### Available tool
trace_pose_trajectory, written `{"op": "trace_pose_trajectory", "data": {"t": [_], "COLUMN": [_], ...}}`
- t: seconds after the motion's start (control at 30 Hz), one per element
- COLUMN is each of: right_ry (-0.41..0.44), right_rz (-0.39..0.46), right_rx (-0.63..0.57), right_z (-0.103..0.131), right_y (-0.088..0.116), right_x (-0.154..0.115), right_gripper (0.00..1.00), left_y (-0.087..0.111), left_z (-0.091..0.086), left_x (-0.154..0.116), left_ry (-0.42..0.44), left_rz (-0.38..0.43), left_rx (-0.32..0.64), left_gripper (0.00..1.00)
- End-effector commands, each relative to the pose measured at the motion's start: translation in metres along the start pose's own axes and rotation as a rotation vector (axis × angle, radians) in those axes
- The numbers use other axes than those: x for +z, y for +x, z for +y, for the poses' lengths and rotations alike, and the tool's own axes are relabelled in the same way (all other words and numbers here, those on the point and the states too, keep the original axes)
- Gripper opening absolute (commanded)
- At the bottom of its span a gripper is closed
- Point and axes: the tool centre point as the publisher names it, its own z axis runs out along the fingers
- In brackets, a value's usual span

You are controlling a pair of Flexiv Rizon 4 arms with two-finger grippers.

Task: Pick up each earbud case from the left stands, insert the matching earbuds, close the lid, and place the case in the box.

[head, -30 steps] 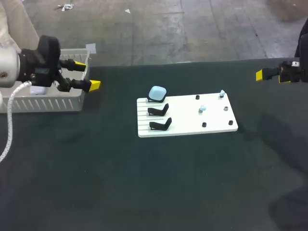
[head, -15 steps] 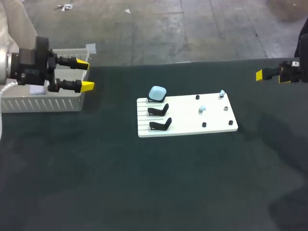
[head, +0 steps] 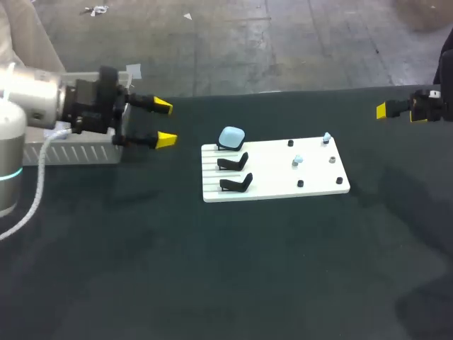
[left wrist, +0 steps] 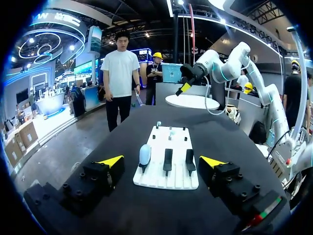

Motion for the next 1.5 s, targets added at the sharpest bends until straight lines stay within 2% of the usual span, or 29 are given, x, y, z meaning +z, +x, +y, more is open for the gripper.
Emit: {"op": "trace_pose_trajectory", "data": {"t": [0.03, 0.33, 0.57, 0.83, 0.9, 1.33, 1.5], "right_ry": [-0.002, -0.002, -0.002, -0.002, -0.002, -0.002, -0.002], "right_rz": [0.000, 0.000, 0.000, 0.000, 0.000, 0.000, 0.000], "right_rx": [-0.001, -0.001, -0.001, -0.001, -0.001, -0.001, -0.001], "right_z": [-0.001, -0.001, -0.001, -0.001, -0.001, -0.001, -0.001], "right_y": [0.000, 0.000, 0.000, 0.000, 0.000, 0.000, 0.000], "right_x": [0.000, 0.000, 0.000, 0.000, 0.000, 0.000, 0.000], "right_gripper": [1.00, 1.00, 1.00, 1.00, 1.00, 1.00, 1.00], "left_y": [-0.004, -0.003, 0.005, 0.020, 0.020, 0.020, 0.029], "left_z": [0.019, 0.026, 0.029, 0.028, 0.028, 0.028, 0.037], "left_x": [0.040, 0.075, 0.088, 0.096, 0.096, 0.096, 0.100], "left_ry": [0.079, 0.133, 0.139, 0.122, 0.098, 0.098, 0.110], "left_rz": [0.054, 0.077, 0.077, 0.088, 0.101, 0.101, 0.107], "left_rx": [0.000, 0.017, 0.013, -0.001, -0.009, -0.009, -0.003], "left_gripper": [1.00, 1.00, 1.00, 1.00, 1.00, 1.00, 1.00]}}
